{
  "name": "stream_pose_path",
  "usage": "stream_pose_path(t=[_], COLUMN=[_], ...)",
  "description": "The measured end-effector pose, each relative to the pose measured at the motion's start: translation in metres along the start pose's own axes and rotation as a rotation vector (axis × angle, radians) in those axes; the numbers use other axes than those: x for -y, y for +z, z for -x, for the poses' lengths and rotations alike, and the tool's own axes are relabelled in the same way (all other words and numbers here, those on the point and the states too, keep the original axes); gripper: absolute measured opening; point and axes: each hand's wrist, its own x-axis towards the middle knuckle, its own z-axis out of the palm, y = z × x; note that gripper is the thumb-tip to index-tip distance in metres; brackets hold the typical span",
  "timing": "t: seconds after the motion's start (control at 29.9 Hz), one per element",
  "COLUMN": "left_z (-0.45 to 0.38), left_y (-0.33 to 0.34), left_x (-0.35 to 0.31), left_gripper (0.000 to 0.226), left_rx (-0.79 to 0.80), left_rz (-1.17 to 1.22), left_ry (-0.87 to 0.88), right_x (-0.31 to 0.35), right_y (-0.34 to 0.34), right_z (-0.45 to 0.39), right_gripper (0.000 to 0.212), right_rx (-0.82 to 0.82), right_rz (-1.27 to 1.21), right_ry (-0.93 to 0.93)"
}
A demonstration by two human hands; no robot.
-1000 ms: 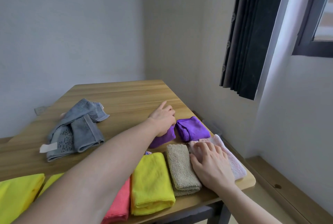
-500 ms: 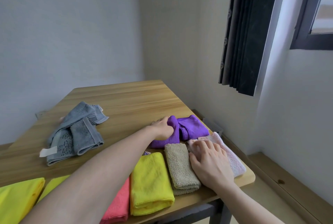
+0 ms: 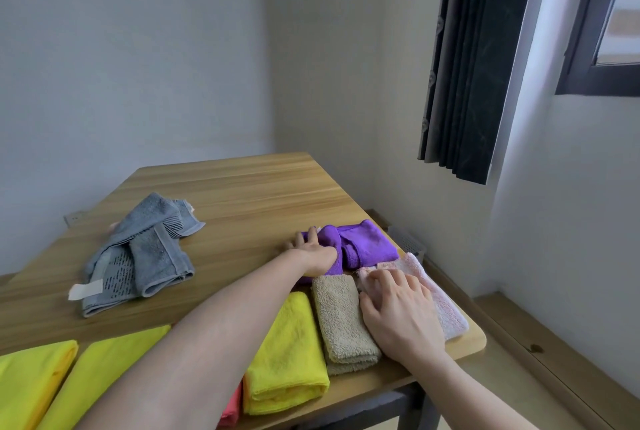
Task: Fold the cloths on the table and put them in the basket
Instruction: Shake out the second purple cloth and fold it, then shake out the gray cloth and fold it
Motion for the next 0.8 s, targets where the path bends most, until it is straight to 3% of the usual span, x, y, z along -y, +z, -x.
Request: stream_pose_path(t=[0.1, 0.2, 0.37, 0.53, 0.67, 0.8], left_z=[0.004, 0.005, -0.003, -0.004, -0.005, 0.003], left_y=[-0.003, -0.004, 0.01, 0.008, 0.001, -0.013], left_x=[-0.004, -0.006, 0.002, -0.003, -0.008, 0.005], left_gripper=[0.081, 0.068, 0.057, 0.061, 0.087, 0.09], left_rx=[-0.181, -0.17, -0.093, -0.066, -0.015, -0.043], left_rz=[-0.079, -0.057, -0.074, -0.069, 0.089, 0.207], left_ry=[0.261, 0.407, 0.222, 0.085, 0.167, 0.21], right_x=[0.0, 0.0, 0.002, 0.002, 0.002, 0.003], right_y=[0.0, 0.0, -0.001, -0.002, -0.003, -0.011], right_z=[0.0, 0.0, 0.002, 0.001, 0.001, -0.001], right_gripper=[0.039, 0.04, 0.041, 0.04, 0.038, 0.033], right_rx=[-0.01, -0.006, -0.004, -0.013, 0.022, 0.093], right_rz=[0.008, 0.011, 0.008, -0.002, -0.019, -0.086], right_ry=[0.0, 0.004, 0.011, 0.007, 0.026, 0.072])
